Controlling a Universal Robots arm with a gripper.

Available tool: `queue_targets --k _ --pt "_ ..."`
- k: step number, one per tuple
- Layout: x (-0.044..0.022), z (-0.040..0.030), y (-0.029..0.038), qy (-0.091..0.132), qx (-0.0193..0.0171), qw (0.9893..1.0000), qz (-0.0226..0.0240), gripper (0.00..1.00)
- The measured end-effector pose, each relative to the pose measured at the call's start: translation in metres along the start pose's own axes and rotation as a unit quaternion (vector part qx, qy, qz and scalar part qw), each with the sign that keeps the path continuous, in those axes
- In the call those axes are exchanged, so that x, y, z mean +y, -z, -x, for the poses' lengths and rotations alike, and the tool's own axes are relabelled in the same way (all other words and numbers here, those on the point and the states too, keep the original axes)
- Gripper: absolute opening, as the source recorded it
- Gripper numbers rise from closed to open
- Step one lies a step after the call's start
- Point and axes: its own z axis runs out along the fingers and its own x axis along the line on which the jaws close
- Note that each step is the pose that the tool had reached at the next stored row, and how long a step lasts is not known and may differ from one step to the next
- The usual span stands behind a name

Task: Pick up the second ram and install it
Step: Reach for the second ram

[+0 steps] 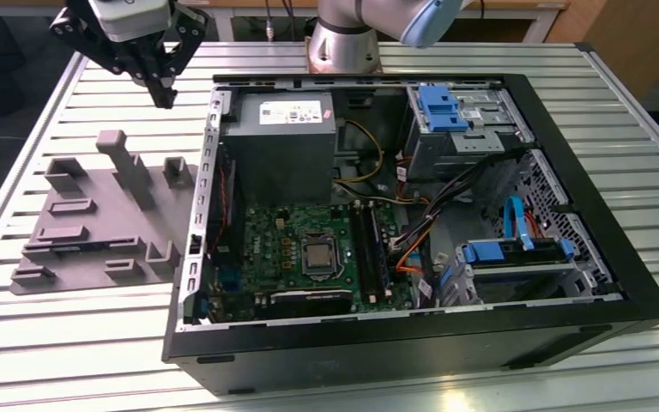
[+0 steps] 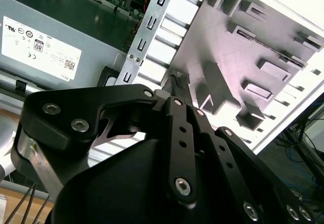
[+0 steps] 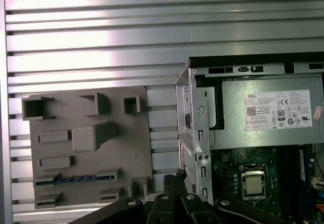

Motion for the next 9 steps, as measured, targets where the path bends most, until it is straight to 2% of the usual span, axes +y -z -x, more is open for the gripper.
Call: queue_targets --k 9 --pt "-0.0001 -0.0008 0.0 0.0 0.0 1.0 0.0 0.11"
